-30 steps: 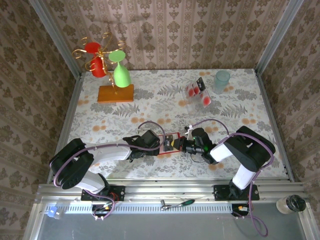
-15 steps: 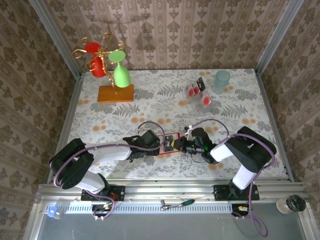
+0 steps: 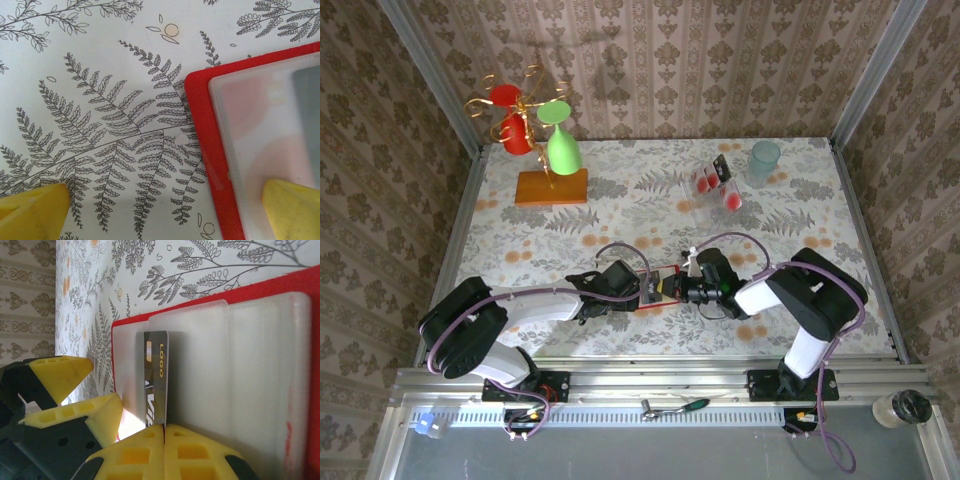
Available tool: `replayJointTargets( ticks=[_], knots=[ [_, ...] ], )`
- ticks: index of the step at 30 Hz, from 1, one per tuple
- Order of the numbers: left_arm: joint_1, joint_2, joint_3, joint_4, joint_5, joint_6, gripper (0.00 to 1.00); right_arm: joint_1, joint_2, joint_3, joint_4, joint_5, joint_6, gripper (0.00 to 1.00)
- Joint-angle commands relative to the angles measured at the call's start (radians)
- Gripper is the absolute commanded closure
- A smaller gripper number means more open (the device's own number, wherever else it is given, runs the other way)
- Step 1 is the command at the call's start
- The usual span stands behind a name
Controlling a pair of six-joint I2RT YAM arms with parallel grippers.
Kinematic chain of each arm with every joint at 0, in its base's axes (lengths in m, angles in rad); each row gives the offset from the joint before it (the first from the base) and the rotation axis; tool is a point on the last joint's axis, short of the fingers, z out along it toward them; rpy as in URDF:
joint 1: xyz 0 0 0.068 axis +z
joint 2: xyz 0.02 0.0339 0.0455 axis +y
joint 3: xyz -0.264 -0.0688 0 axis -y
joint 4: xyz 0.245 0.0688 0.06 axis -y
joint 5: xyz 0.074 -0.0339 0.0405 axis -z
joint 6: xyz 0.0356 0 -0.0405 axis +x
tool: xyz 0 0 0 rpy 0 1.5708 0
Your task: Put the credit cards into the card holder
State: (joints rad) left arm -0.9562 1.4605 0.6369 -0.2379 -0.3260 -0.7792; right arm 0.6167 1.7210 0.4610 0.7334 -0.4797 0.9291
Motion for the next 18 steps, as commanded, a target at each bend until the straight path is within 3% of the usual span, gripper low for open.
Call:
replayJointTargets(
  ticks=[1, 5, 10, 13, 18],
  knots=[
    [-0.002, 0.01, -0.021, -0.08, -0.021, 0.0, 0.0, -0.009, 0.02, 0.022, -0.17, -0.049, -0.056, 0.76],
    [0.023, -0.043, -0.018, -0.099, -0.01, -0.004, 0.0, -0.041, -0.077, 0.062, -0.34, -0.045, -0.125, 0.61],
    [0.068, -0.126, -0.041, -0.104, 0.006, -0.008, 0.0, -0.048, -0.191, 0.166, -0.611, 0.005, -0.257, 0.58],
    [0.087, -0.151, -0.052, -0.109, 0.008, 0.001, 0.0, -0.047, -0.201, 0.217, -0.692, 0.025, -0.299, 0.64],
    [0.111, -0.15, -0.059, -0.14, -0.007, 0.007, 0.0, -0.031, -0.154, 0.295, -0.784, 0.088, -0.336, 0.89]
  ],
)
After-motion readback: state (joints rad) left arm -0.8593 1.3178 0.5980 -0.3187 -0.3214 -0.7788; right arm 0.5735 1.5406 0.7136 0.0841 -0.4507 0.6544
